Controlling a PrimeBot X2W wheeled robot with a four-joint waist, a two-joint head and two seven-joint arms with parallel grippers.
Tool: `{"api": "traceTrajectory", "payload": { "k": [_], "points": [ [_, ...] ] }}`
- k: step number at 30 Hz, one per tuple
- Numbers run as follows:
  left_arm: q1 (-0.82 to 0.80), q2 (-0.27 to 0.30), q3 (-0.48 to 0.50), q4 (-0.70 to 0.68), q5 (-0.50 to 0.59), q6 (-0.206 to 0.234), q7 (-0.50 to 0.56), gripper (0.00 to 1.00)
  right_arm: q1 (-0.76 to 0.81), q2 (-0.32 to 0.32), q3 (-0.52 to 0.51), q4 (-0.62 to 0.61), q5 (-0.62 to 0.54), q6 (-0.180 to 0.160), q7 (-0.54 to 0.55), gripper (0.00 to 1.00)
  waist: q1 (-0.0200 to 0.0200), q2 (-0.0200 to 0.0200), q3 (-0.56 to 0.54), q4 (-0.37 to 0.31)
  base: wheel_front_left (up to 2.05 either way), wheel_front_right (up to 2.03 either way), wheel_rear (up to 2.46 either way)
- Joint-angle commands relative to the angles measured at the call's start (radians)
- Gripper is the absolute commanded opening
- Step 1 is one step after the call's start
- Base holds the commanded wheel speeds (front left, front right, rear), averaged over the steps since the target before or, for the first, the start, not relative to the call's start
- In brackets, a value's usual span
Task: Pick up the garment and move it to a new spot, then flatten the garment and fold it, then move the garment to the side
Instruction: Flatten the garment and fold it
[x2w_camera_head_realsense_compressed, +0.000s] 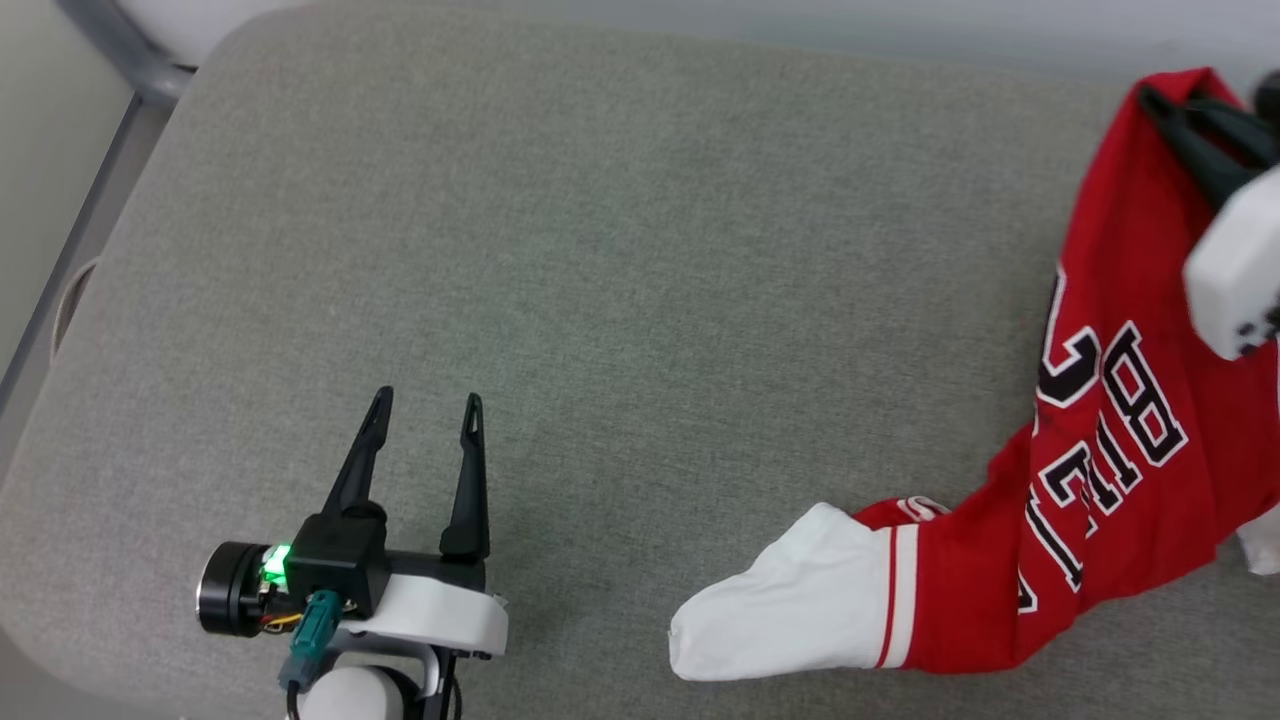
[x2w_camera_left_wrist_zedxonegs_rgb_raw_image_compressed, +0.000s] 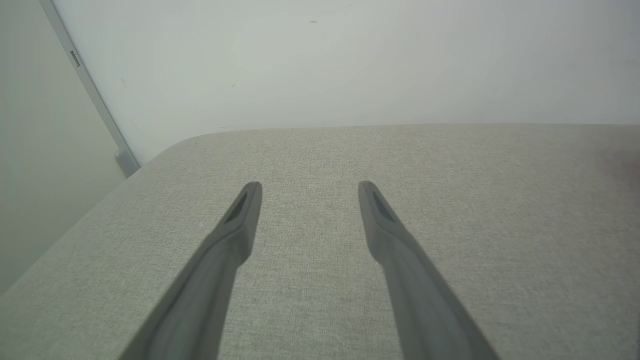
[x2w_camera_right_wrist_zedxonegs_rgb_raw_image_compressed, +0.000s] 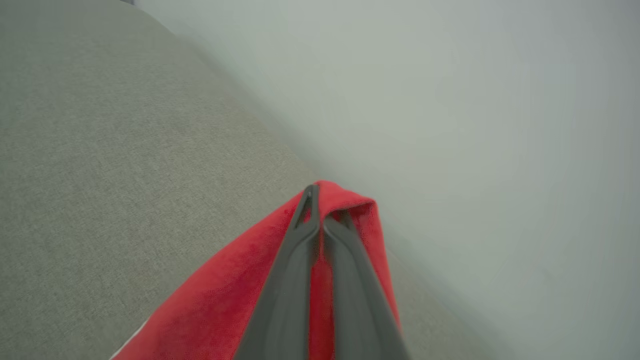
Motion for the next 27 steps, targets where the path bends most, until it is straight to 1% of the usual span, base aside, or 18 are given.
{"api": "traceTrajectory", "payload": {
  "k": [1, 4, 6, 11, 14, 18, 21, 22, 23, 24, 27],
  "points": [
    [-0.017, -0.003, -0.005, -0.001, -0.004, 0.003, -0.003, 1.00, -0.038, 0.014, 0.034, 0.033, 0.002, -0.001, 0.001, 0.00, -0.0001, 0.0000, 0.031, 0.026, 0.00, 0.00, 0.00],
    [-0.036, -0.003, -0.021, 0.002, -0.009, 0.006, -0.003, 1.00, -0.136, 0.065, 0.159, 0.175, 0.027, -0.001, 0.003, 0.00, -0.0001, 0.0000, 0.056, 0.044, 0.00, 0.00, 0.00],
    [-0.049, -0.004, -0.032, 0.004, -0.015, 0.009, -0.003, 1.00, -0.183, 0.086, 0.253, 0.261, 0.036, -0.001, 0.004, 0.00, -0.0001, 0.0000, 0.070, 0.057, 0.00, 0.00, 0.00],
    [-0.069, -0.005, -0.055, 0.005, -0.035, 0.024, -0.003, 1.00, -0.245, 0.127, 0.470, 0.427, 0.087, -0.001, 0.010, 0.00, -0.0001, 0.0000, 0.094, 0.080, 0.00, 0.00, 0.00],
    [-0.076, -0.005, -0.065, 0.005, -0.043, 0.031, -0.003, 1.00, -0.270, 0.146, 0.580, 0.509, 0.135, -0.001, 0.025, 0.00, -0.0001, 0.0000, 0.102, 0.086, 0.00, 0.00, 0.00],
    [-0.082, -0.005, -0.072, 0.009, -0.049, 0.038, -0.003, 1.00, -0.279, 0.168, 0.670, 0.597, 0.216, -0.001, 0.029, 0.00, -0.0001, 0.0000, 0.104, 0.088, 0.00, 0.00, 0.00],
    [-0.078, -0.005, -0.068, 0.013, -0.050, 0.041, -0.003, 1.00, -0.302, 0.173, 0.693, 0.632, 0.261, -0.001, -0.020, 0.00, -0.0001, 0.0000, 0.096, 0.081, 0.00, 0.00, 0.00],
    [-0.075, -0.005, -0.067, 0.014, -0.049, 0.040, -0.003, 1.00, -0.312, 0.170, 0.694, 0.640, 0.267, -0.001, -0.055, 0.19, -0.0001, 0.0000, 0.090, 0.079, 0.00, 0.00, 0.00],
    [-0.072, -0.005, -0.066, 0.014, -0.046, 0.039, -0.003, 1.00, -0.320, 0.166, 0.691, 0.644, 0.273, -0.001, -0.097, 0.48, -0.0001, 0.0000, 0.082, 0.076, 0.00, 0.00, 0.00],
    [-0.067, -0.004, -0.062, 0.014, -0.043, 0.040, -0.003, 1.00, -0.320, 0.165, 0.684, 0.644, 0.283, -0.001, -0.141, 1.00, -0.0001, 0.0000, 0.073, 0.070, 0.00, 0.00, 0.00],
    [-0.049, -0.005, -0.049, 0.011, -0.030, 0.040, -0.003, 1.00, -0.307, 0.154, 0.651, 0.641, 0.297, -0.001, -0.287, 1.00, -0.0001, 0.0000, 0.043, 0.050, 0.00, 0.00, 0.00]
  ]
}}
